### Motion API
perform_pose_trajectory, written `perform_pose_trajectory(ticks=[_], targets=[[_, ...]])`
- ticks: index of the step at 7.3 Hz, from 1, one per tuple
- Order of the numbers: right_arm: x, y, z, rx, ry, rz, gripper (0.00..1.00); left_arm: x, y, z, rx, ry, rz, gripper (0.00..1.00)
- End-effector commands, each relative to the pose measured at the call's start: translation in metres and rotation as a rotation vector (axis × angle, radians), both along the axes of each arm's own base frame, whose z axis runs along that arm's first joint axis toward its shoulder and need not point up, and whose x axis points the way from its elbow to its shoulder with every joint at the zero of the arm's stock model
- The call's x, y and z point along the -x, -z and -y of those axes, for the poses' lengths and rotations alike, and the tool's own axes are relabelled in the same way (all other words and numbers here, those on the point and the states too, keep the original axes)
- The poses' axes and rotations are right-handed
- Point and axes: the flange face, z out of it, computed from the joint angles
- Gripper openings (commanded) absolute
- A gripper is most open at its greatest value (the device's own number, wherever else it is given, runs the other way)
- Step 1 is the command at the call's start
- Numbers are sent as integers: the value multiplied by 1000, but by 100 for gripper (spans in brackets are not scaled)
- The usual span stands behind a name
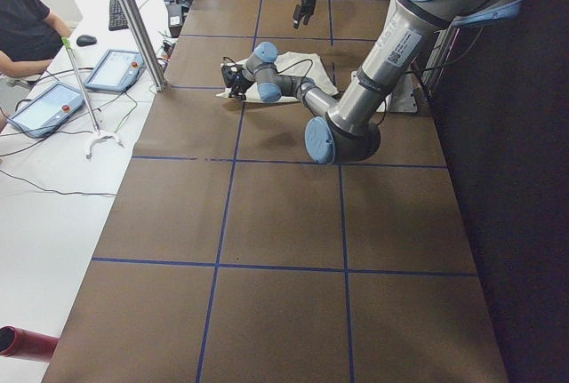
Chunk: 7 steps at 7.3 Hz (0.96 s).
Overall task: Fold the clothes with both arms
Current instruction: 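Release the shirt and reposition both grippers at its edges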
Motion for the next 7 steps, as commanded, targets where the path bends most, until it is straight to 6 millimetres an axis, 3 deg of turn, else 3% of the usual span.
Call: perform_pose_trajectory(ticks=[1, 2, 3, 5, 6, 7], targets=[[25, 15, 11, -11, -1, 23, 100, 40, 52, 0, -71, -59, -85, 69], [49, 26, 15, -18, 12, 33, 100, 66, 41, -53, -12, -119, -167, 69], [61, 23, 5, -4, 32, 30, 99, 77, 50, -71, -10, -141, -203, 69], [104, 18, -34, 4, 57, -60, 82, 78, 43, -72, 0, -140, -196, 69], [122, 12, -50, -17, 56, -110, 81, 78, 41, -72, 2, -140, -194, 69], [134, 5, -49, -15, 55, -133, 81, 77, 36, -71, 8, -138, -187, 69]])
